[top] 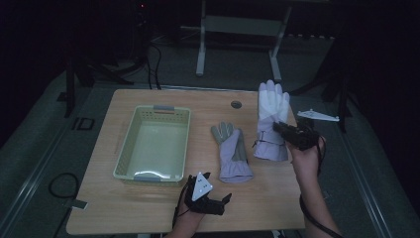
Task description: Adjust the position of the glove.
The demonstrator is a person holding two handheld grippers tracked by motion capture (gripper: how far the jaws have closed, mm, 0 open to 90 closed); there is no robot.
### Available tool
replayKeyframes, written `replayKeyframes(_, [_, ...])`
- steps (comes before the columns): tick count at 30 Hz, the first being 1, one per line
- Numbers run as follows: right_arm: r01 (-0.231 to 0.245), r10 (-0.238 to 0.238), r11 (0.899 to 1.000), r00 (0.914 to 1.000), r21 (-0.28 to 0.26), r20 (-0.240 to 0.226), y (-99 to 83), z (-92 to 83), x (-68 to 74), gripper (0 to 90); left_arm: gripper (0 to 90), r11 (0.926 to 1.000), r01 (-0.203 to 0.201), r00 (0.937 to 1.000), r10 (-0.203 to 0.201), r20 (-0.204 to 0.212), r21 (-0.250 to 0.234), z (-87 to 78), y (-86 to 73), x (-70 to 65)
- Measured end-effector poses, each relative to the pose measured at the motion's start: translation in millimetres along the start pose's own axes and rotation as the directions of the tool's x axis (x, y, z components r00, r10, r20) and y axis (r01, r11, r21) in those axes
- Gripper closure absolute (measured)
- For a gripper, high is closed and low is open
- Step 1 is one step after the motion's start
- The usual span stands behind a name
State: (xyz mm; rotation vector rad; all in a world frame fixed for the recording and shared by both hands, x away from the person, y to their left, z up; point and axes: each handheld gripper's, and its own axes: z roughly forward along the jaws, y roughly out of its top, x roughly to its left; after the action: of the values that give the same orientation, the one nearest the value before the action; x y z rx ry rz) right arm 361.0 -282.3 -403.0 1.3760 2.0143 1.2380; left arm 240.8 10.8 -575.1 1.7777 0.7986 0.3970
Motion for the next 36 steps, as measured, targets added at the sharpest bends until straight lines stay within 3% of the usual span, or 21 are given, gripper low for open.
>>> replayKeyframes(1, [-0.005,0.005,1.000,0.9999,-0.001,-0.016,0.6,3.2,10.2,80.0,1.1,1.0000,-0.001,1.0000,0.001,-0.001,-0.001,0.1,0.0,0.1])
replayKeyframes(4, [-0.007,0.007,1.000,0.9993,-0.001,-0.036,1.1,6.8,18.5,80.0,1.1,1.0000,-0.003,1.0000,0.003,-0.001,0.001,0.0,0.1,0.2])
replayKeyframes(8, [0.003,-0.003,1.000,0.9973,0.006,-0.073,2.6,17.5,41.4,80.0,1.1,1.0000,-0.001,1.0000,0.001,0.000,-0.001,0.1,0.0,-0.2])
replayKeyframes(12, [0.022,-0.016,0.999,0.9944,0.050,-0.105,-5.1,32.5,61.8,80.0,1.1,1.0000,-0.004,1.0000,0.004,0.000,-0.003,0.0,0.0,-0.4])
replayKeyframes(15, [0.019,-0.010,0.997,0.9933,0.081,-0.115,-15.8,41.5,68.6,80.0,1.1,1.0000,-0.007,1.0000,0.007,0.001,-0.001,-0.2,-0.1,-0.5])
replayKeyframes(22, [0.020,-0.006,0.989,0.9958,0.145,-0.091,-36.0,59.3,67.5,79.9,1.1,1.0000,-0.008,1.0000,0.008,0.002,0.000,-0.3,-0.1,-0.5])
replayKeyframes(25, [0.013,0.004,0.981,0.9961,0.195,-0.088,-45.3,75.0,64.6,79.7,1.1,1.0000,-0.006,1.0000,0.006,0.001,0.000,-0.2,0.0,-0.4])
replayKeyframes(29, [0.011,0.008,0.975,0.9963,0.223,-0.085,-51.2,86.2,63.9,79.5,1.1,1.0000,-0.008,1.0000,0.008,0.001,0.000,-0.2,0.0,-0.5])
replayKeyframes(36, [0.008,0.001,0.965,0.9994,0.261,-0.035,-62.5,110.3,58.2,78.7,1.1,1.0000,-0.007,1.0000,0.007,0.002,0.000,-0.2,0.0,-0.5])
